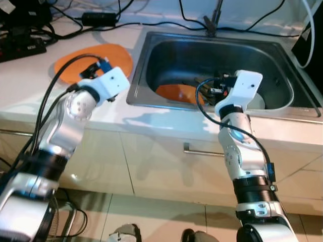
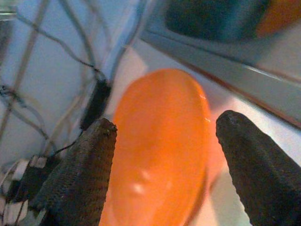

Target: Kitchen organization

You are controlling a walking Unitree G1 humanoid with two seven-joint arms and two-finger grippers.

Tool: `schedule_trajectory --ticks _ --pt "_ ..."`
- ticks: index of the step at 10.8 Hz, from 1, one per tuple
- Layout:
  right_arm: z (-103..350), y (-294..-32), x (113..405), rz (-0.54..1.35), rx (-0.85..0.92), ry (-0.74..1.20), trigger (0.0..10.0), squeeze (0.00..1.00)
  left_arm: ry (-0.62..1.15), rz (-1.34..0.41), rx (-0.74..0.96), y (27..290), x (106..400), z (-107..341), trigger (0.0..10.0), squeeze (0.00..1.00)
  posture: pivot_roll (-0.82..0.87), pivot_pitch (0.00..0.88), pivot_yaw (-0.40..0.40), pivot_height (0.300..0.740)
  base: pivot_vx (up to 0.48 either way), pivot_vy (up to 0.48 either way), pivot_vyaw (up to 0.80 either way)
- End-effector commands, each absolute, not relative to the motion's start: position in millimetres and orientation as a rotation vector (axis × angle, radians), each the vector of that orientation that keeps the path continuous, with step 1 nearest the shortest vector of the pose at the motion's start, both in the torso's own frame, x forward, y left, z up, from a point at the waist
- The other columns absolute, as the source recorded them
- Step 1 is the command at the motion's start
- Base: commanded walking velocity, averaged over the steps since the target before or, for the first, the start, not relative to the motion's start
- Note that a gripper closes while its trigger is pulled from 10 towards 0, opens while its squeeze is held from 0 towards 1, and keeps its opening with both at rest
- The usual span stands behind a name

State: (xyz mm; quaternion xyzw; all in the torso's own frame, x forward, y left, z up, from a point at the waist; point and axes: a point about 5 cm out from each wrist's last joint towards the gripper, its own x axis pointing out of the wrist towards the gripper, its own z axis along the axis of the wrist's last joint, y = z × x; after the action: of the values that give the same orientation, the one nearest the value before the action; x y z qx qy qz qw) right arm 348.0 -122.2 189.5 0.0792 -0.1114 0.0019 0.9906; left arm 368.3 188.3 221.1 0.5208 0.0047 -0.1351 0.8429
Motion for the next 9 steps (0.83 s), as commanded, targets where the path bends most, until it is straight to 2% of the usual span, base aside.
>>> schedule_trajectory --ticks 1,4,5,7,8,9 --pt "189 -125 345 -0.008 0.170 -0.213 10.0 0.00 0.056 -0.325 1.177 190 372 218 10.0 0.00 0.10 0.059 0.000 0.740 0.000 0.000 0.00" --pt "187 -130 343 -0.031 0.164 -0.198 10.0 0.00 0.045 -0.315 1.148 182 380 214 10.0 0.00 0.09 0.070 0.001 0.740 0.000 0.000 0.00" --pt "187 -131 343 -0.035 0.164 -0.193 10.0 0.00 0.018 -0.318 1.126 177 381 214 10.0 1.00 0.10 0.074 -0.001 0.740 0.000 0.000 0.00" --pt "187 -131 344 -0.037 0.163 -0.184 10.0 0.00 0.013 -0.313 1.118 176 383 214 10.0 1.00 0.10 0.079 -0.003 0.740 0.000 0.000 0.00" --pt "187 -131 345 -0.039 0.163 -0.180 10.0 0.00 0.023 -0.313 1.134 176 384 212 10.0 0.00 0.10 0.080 -0.004 0.740 0.000 0.000 0.00" --pt "187 -131 345 -0.040 0.162 -0.177 10.0 0.00 0.027 -0.315 1.136 177 384 212 7.4 0.00 0.10 0.082 -0.004 0.740 0.000 0.000 0.00"
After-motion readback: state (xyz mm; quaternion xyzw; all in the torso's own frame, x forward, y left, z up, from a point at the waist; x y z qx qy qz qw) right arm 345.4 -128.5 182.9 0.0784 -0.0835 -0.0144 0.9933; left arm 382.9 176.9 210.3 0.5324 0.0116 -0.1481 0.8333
